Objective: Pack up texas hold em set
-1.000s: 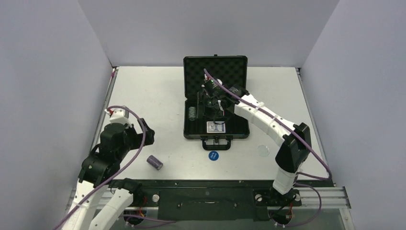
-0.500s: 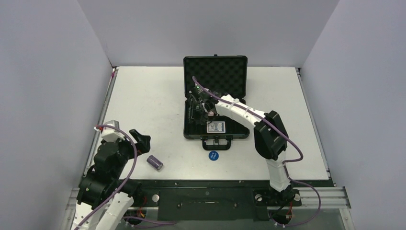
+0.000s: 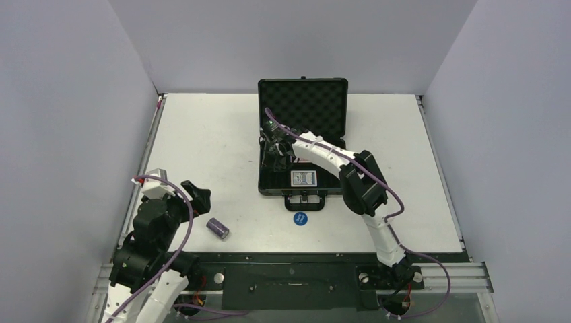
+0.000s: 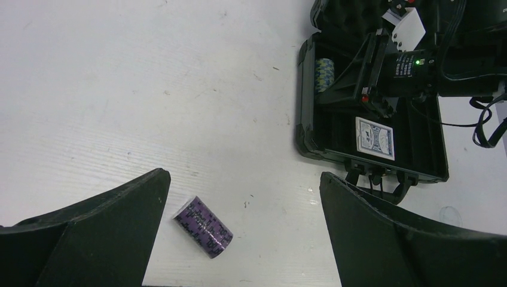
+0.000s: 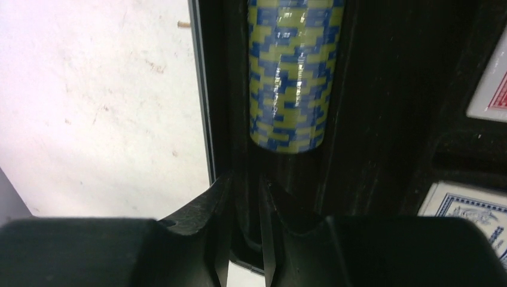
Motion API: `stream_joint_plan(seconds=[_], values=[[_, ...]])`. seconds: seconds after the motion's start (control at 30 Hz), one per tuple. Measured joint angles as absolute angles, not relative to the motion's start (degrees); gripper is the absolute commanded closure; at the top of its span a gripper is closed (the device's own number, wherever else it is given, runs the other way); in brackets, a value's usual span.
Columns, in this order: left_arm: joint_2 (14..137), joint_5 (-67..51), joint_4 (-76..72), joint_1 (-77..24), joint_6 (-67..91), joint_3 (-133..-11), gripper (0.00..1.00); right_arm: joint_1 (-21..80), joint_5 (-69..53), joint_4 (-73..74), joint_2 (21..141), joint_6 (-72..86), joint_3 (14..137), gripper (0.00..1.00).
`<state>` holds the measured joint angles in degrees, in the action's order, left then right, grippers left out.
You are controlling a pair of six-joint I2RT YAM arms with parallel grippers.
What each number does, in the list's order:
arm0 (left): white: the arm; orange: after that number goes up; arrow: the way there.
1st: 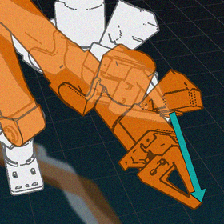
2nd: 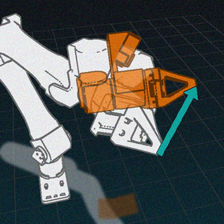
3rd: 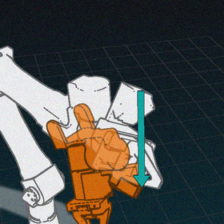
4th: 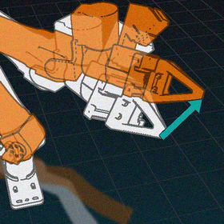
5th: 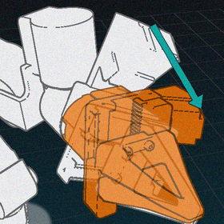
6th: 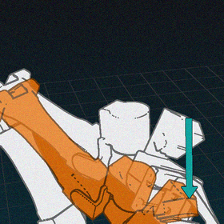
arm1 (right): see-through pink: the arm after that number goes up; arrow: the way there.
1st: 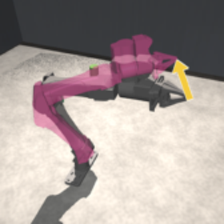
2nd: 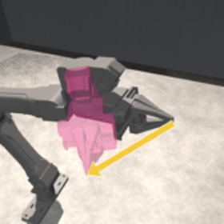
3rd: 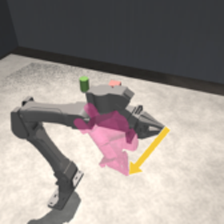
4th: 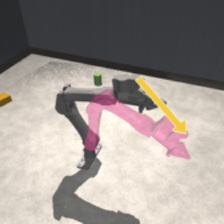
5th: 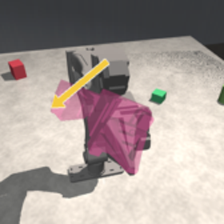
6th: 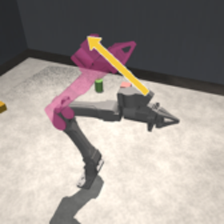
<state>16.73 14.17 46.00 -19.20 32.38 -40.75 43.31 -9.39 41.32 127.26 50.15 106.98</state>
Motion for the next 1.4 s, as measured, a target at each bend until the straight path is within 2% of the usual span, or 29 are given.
stream_joint_plan(seconds=[0.7, 1.1, 1.4], values=[[17.39, 12.56, 44.88, -15.38, 32.23, -40.21, 0.04, 38.81, -12.64, 42.52, 134.91, 51.33, 116.46, 0.83], [18.20, 11.99, 44.10, -13.93, 32.14, -40.21, 0.04, 38.33, -14.00, 42.33, 134.15, 47.09, 115.98, 0.67], [19.33, 12.95, 43.92, -13.47, 32.29, -40.18, 0.04, 38.72, -13.39, 42.00, 120.20, 43.16, 110.08, 0.59]])
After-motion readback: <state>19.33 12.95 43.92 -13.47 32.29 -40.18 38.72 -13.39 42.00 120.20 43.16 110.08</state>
